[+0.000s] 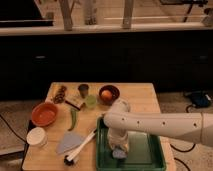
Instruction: Wipe tray with sponge
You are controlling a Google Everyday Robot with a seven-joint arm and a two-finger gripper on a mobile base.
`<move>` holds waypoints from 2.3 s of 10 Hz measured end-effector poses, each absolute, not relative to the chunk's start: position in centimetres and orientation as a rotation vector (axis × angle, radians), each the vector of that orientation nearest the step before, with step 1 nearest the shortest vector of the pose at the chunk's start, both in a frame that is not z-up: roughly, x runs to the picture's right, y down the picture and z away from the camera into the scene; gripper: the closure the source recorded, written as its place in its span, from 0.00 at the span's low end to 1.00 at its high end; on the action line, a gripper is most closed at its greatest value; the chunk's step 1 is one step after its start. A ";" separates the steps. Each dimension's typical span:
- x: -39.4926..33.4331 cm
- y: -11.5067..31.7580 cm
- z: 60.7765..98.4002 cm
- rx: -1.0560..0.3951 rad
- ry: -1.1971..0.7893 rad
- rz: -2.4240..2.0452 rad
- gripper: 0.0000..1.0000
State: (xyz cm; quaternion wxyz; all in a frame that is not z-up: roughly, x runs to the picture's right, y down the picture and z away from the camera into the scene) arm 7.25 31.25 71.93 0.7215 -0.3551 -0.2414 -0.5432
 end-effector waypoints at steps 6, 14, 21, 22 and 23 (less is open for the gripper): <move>16.5 30.6 73.5 -0.828 -0.458 -1.043 1.00; 8.8 28.7 75.1 -0.814 -0.480 -1.174 1.00; 9.5 33.1 71.9 -0.838 -0.506 -1.237 1.00; 11.9 32.8 72.0 -0.844 -0.486 -1.207 1.00; 14.3 32.3 72.3 -0.846 -0.466 -1.180 1.00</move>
